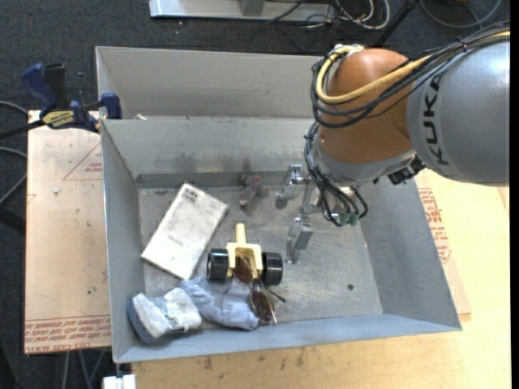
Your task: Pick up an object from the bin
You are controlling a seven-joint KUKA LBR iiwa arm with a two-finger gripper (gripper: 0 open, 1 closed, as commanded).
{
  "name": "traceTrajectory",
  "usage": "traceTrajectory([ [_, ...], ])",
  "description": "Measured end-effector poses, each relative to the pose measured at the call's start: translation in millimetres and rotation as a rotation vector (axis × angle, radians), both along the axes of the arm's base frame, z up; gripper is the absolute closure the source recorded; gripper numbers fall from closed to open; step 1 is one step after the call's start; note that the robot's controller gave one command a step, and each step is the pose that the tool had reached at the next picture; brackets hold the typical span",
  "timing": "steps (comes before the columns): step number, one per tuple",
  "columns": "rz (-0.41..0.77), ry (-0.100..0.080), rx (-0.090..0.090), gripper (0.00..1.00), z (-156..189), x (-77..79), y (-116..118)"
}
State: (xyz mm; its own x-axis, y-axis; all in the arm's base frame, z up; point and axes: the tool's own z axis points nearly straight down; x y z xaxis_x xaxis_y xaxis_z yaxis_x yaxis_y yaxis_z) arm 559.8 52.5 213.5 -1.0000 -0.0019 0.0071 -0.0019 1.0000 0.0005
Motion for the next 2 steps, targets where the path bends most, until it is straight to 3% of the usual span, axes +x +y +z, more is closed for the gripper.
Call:
traceTrajectory([
  [1,-0.001,-0.008,0.001,0.0,4.6,1.5,-0.2],
  [2,0.12,-0.011,0.002,1.0,-136.3,-28.8,-47.6],
])
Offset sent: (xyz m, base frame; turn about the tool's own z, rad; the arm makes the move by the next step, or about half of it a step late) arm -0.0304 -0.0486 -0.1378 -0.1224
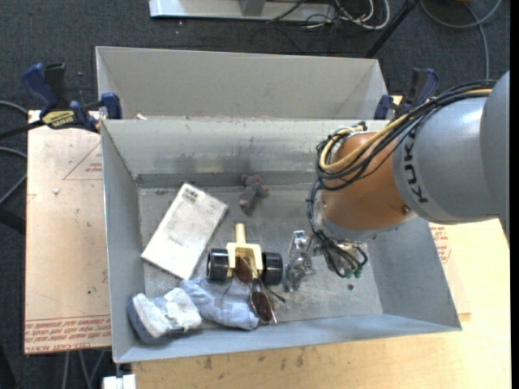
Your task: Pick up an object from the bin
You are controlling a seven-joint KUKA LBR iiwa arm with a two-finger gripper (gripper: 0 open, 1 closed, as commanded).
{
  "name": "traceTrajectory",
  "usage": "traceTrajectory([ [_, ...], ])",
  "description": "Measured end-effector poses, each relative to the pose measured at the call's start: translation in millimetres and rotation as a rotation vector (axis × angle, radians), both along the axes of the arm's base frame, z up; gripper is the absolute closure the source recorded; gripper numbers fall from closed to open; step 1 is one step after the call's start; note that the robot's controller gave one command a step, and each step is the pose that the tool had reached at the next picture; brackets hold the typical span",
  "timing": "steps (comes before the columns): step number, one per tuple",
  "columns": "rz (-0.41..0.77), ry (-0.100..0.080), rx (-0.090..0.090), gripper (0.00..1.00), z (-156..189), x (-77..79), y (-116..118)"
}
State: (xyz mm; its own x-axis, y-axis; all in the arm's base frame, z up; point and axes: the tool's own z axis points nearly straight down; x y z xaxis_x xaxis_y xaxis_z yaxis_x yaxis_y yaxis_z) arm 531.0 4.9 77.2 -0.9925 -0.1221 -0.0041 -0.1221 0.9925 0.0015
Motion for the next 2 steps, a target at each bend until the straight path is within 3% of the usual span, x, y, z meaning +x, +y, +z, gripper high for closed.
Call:
traceTrajectory([
  [1,0.0,0.002,-0.001,0.0,-1.0,-0.9,-0.5],
  [2,0.0,0.002,-0.001,0.0,-1.0,-0.9,-0.5],
])
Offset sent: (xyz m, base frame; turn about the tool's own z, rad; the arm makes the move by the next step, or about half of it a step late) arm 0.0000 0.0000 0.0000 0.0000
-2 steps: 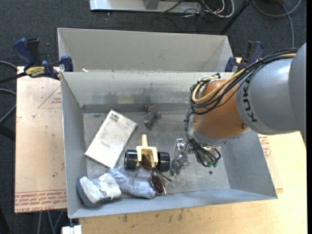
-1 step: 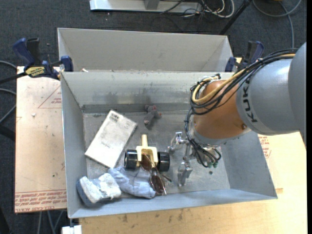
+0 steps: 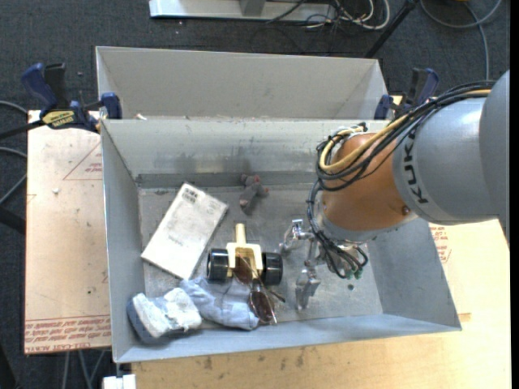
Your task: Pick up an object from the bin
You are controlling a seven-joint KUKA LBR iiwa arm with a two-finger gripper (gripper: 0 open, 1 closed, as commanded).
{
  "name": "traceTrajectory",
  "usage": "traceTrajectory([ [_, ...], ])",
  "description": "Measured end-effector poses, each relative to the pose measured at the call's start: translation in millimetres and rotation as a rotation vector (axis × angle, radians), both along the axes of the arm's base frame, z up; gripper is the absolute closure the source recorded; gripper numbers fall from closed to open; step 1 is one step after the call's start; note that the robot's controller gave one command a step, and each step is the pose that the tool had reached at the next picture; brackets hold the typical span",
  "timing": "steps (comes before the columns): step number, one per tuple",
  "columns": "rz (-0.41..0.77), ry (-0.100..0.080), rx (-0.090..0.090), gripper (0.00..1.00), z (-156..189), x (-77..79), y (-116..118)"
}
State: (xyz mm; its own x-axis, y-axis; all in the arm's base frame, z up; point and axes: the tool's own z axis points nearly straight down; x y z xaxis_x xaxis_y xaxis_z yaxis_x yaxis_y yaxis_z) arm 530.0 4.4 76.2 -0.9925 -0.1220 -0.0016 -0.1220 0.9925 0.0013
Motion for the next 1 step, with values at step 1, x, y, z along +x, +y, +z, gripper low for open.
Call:
traceTrajectory([
  [1,-0.028,-0.001,-0.003,0.0,1.7,4.3,37.3],
])
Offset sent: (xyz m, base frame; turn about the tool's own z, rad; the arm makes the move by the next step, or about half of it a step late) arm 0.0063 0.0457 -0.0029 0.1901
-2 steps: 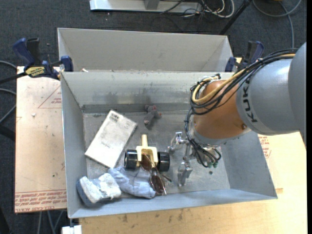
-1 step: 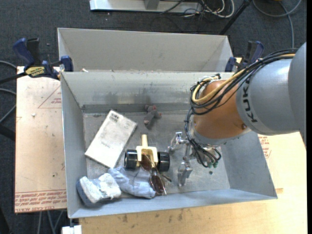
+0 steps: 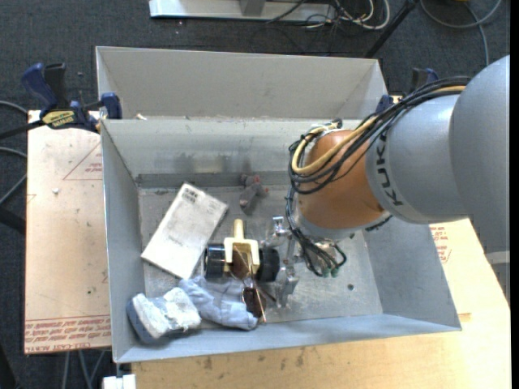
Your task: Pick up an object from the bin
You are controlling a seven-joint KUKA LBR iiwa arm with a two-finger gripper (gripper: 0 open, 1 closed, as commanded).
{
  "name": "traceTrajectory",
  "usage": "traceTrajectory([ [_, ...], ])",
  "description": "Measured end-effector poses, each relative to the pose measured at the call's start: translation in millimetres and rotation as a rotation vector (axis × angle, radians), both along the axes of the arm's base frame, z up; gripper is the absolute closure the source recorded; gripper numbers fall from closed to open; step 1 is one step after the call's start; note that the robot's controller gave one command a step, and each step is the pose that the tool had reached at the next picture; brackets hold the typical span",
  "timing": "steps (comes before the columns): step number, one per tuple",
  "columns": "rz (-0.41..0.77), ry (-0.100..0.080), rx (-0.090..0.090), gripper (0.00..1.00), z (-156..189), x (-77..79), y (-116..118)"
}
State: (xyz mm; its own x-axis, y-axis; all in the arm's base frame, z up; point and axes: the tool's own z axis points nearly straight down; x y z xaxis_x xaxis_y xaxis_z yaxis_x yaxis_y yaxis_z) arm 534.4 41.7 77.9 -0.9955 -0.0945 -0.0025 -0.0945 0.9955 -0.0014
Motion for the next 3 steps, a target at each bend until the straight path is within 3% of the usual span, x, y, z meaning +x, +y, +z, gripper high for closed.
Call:
traceTrajectory([
  [1,-0.093,-0.001,0.009,1.0,0.0,2.5,31.2],
  [2,-0.125,-0.003,0.01,1.0,0.0,3.7,22.7],
  [3,-0.141,0.002,0.002,1.0,100.9,0.2,39.6],
])
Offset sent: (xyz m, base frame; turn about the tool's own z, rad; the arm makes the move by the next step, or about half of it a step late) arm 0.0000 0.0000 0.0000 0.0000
